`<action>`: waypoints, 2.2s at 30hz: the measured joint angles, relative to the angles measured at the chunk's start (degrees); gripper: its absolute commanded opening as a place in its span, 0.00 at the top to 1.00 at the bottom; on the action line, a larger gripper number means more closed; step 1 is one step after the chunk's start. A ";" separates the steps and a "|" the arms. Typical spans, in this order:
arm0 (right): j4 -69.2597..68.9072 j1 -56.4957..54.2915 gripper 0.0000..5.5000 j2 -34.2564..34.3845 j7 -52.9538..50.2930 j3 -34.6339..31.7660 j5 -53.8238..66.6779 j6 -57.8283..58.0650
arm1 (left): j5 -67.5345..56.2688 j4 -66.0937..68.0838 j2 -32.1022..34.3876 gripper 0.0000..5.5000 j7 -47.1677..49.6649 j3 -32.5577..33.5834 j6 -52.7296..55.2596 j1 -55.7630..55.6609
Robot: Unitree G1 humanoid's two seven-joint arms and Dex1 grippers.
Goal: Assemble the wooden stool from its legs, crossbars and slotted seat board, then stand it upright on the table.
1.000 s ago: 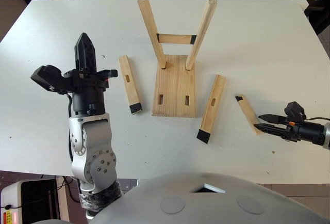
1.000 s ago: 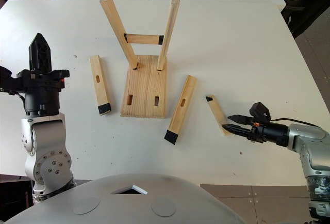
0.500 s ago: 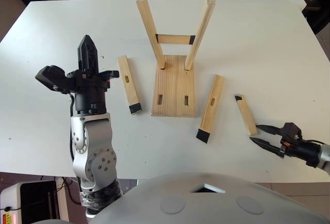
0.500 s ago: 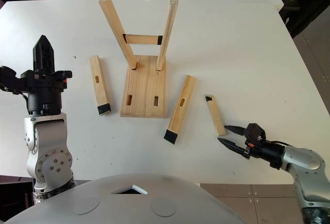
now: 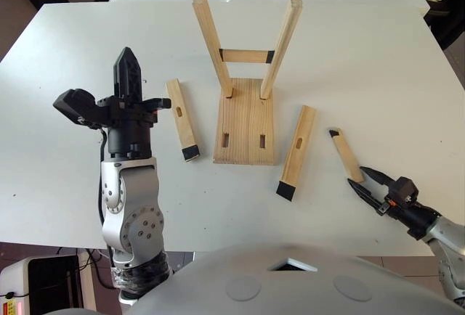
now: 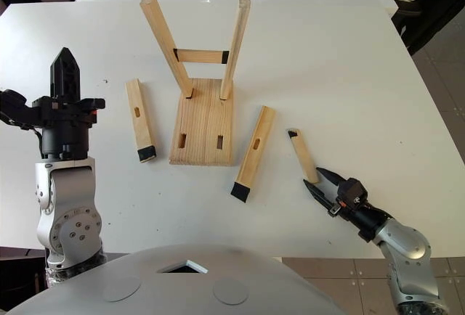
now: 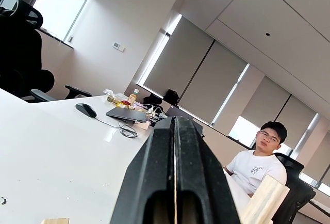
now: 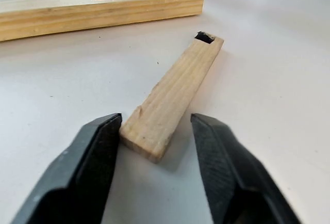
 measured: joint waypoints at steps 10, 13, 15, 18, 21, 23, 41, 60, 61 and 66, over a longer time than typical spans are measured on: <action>-9.93 -0.47 0.76 -1.29 -6.08 2.64 -0.74 13.13 | 0.00 0.68 0.12 1.00 0.09 -0.10 0.43 -0.26; -12.66 -2.94 0.76 -3.43 -5.47 2.62 0.75 20.30 | 0.01 0.68 0.02 1.00 0.11 -0.17 0.42 -0.24; -12.49 -8.13 0.76 -5.90 -3.78 2.64 1.86 26.93 | 0.01 0.68 -0.05 1.00 0.12 -0.32 0.42 -0.24; -9.87 -18.16 0.76 -11.15 0.82 2.80 3.85 40.15 | 0.02 0.69 -0.07 1.00 0.30 -0.67 0.49 -0.34; -3.09 -31.23 0.76 -12.52 2.81 1.46 7.77 49.59 | 0.01 0.91 0.00 1.00 0.46 -0.71 0.71 -0.85; -0.29 -38.45 0.76 -11.54 2.85 -0.67 10.66 53.26 | -0.56 1.97 0.74 1.00 0.08 -0.53 1.54 -2.37; -14.12 -77.06 0.76 9.38 -24.38 -24.77 61.35 67.02 | -34.05 12.81 18.07 0.88 -7.58 6.38 20.22 -31.37; -24.01 -62.62 0.76 -1.02 1.20 -7.78 50.48 69.65 | -50.77 27.75 33.50 0.43 -25.92 4.31 40.67 -48.05; -22.49 -63.60 0.76 -1.06 3.14 -6.89 50.06 69.67 | -50.03 27.53 33.05 0.43 -26.08 4.08 40.42 -48.01; -17.37 -69.56 0.76 -0.05 9.43 -0.04 45.98 69.89 | -48.64 24.81 30.53 0.43 -26.35 4.10 38.85 -45.86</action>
